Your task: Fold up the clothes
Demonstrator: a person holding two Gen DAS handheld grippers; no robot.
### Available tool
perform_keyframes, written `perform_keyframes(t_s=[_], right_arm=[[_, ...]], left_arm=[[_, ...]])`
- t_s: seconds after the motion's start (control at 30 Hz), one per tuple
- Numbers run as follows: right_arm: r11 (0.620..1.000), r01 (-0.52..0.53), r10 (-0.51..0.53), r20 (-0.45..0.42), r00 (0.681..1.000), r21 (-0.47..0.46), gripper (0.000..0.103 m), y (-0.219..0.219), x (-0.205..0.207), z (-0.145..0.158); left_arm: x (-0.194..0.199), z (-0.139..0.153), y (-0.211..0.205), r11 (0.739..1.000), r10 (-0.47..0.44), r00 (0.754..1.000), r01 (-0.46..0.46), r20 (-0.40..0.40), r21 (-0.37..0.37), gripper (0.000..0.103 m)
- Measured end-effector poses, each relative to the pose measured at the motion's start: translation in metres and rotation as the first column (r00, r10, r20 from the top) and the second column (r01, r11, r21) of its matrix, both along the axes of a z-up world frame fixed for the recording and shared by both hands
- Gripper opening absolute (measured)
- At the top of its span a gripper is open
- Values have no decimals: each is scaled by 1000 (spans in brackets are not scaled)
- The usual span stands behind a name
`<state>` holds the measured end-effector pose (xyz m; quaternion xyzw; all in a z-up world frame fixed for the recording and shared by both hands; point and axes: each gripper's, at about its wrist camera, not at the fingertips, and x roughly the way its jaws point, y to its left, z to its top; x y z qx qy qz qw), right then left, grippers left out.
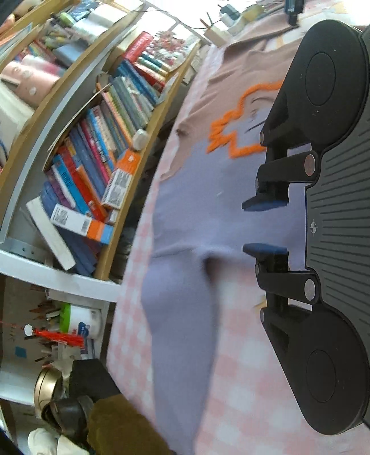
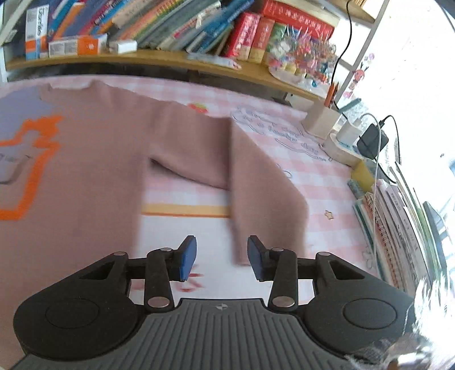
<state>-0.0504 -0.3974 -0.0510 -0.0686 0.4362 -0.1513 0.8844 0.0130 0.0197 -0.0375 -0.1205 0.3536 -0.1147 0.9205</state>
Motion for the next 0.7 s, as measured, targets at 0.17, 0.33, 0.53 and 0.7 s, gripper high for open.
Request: perform_keyframes(t_s=[0.17,0.33,0.53,0.7], right_arm=[[997,-75,77,-58,995,30,25,-36,8,-16],[987,-158,158,-51,986,-6,3,-59,13,-14],[957,119,-70,188,980,-264,10,-132,48,32],[984,45,-3,238,971,-170,35,-132,52,41]], left_arm=[[-35,-12,-38,998,44,999,-43,-29,35,27],[-54,-20,-61,992,118,992,-116,-49,44,27],[-65,-13,-80,987,149,988,-145,-47,74,27],[-71,-9,-83,980,175,983,-169,-46,109,27]])
